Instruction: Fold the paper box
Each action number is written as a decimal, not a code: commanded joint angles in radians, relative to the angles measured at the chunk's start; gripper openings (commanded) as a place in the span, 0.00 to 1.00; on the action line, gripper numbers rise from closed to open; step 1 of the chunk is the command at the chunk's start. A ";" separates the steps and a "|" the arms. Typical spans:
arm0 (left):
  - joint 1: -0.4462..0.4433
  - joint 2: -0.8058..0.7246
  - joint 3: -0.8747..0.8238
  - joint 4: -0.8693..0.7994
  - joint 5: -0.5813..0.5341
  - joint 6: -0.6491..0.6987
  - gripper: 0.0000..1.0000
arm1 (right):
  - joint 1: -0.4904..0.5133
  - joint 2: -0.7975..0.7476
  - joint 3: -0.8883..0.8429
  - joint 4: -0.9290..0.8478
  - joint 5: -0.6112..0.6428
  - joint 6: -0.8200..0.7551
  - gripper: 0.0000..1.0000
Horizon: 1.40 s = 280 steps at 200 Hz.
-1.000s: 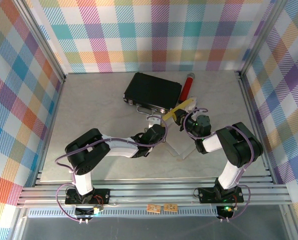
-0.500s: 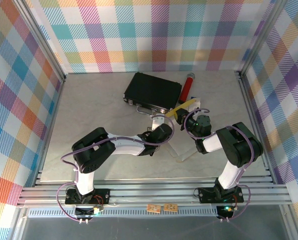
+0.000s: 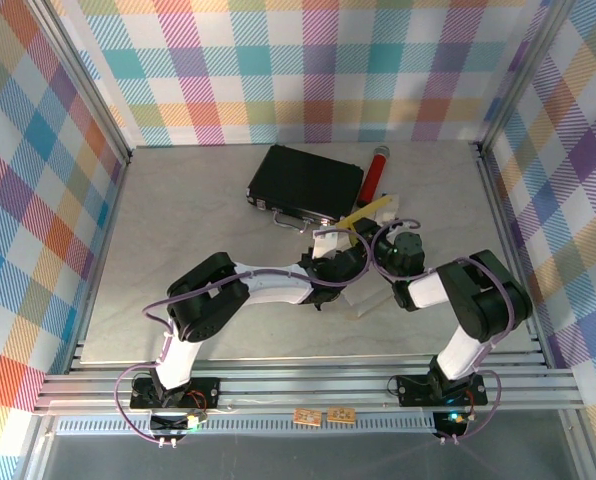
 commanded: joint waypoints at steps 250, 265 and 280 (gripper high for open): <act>0.480 -0.402 0.023 -0.439 0.890 0.231 0.00 | -0.347 -0.533 0.545 -1.400 -0.274 -0.694 0.54; 0.509 -0.402 0.056 -0.487 0.935 0.251 0.00 | -0.358 -0.515 0.593 -1.458 -0.286 -0.741 0.54; 0.530 -0.399 0.091 -0.532 0.972 0.262 0.00 | -0.367 -0.494 0.638 -1.507 -0.300 -0.782 0.54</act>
